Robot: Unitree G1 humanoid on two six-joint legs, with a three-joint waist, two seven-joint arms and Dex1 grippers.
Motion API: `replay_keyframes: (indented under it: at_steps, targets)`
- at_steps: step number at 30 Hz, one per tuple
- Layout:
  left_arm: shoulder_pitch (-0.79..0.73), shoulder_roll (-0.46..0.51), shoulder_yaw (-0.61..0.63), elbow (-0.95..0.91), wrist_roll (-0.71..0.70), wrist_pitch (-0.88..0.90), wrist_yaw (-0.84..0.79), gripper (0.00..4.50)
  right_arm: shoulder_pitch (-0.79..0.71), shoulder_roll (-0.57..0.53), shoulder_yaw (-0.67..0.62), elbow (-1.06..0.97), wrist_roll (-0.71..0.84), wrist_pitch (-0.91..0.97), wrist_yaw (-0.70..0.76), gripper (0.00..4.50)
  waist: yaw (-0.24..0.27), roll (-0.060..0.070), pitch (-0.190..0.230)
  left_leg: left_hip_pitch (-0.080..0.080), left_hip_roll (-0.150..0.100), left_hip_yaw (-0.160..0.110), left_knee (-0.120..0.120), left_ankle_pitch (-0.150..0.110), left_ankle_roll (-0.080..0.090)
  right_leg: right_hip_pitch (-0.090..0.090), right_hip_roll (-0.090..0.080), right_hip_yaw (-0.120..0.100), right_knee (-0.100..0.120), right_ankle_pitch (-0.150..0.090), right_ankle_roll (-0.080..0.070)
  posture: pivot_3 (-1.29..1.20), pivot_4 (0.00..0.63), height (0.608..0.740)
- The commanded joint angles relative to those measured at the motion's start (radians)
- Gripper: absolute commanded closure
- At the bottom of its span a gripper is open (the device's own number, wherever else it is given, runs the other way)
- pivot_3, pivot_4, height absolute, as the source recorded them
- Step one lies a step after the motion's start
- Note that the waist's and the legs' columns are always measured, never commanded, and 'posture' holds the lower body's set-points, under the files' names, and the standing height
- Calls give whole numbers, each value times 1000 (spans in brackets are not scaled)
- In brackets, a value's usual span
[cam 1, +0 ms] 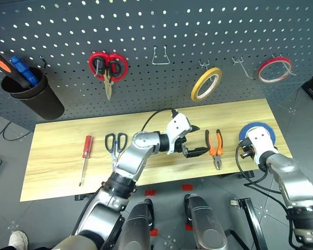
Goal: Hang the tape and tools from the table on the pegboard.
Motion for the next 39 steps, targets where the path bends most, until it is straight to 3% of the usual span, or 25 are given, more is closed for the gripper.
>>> replay_keyframes:
  at_steps: [1, 8, 19, 25, 32, 36, 39]
  targets:
    - [89, 12, 19, -200, -40, 98, 75, 0, 96, -28, 53, -77, -158, -268, -106, 3821, 0, 1, -24, 0, 0, 0, -1, 0, 0, 0, 1, 0, -1, 0, 0, -288, 217, 740]
    - [199, 55, 68, -397, -121, 234, 154, 0, 129, -16, 100, 55, -358, -572, -325, 3821, 4, 0, -79, -1, -2, 1, 0, 0, 0, 0, 2, 1, -1, 0, 0, -262, 160, 740]
    - [107, 67, 90, -364, -148, 210, 221, 0, -241, 2, 135, 468, -406, -882, -460, 3821, 2, 2, -134, 0, -2, 2, -2, 0, 1, 1, 4, 3, -3, 0, 0, -232, 129, 740]
    - [79, 81, 91, -325, -153, 182, 223, 0, -364, 16, 144, 655, -331, -992, -382, 3821, 0, 1, -140, 0, -2, 2, -1, 0, 1, 2, 4, 3, -3, 0, 0, -225, 128, 740]
    - [72, 97, 100, -314, -158, 170, 221, 0, -430, 65, 133, 792, -116, -965, -80, 3821, -9, 2, -143, 1, -2, 1, -1, 0, 1, 5, 4, 2, -4, 0, 0, -221, 130, 740]
    - [72, 102, 100, -312, -161, 166, 223, 0, -443, 80, 115, 806, -69, -924, -19, 3821, -16, 2, -143, 1, -2, 0, -1, 0, 1, 5, 4, 1, -3, 0, 0, -219, 133, 740]
    - [72, 101, 99, -316, -162, 167, 227, 0, -442, 90, 93, 799, -34, -889, 2, 2819, -19, 2, -145, 1, -2, -1, 0, 0, 1, 6, 4, 1, -3, 0, 0, -212, 134, 740]
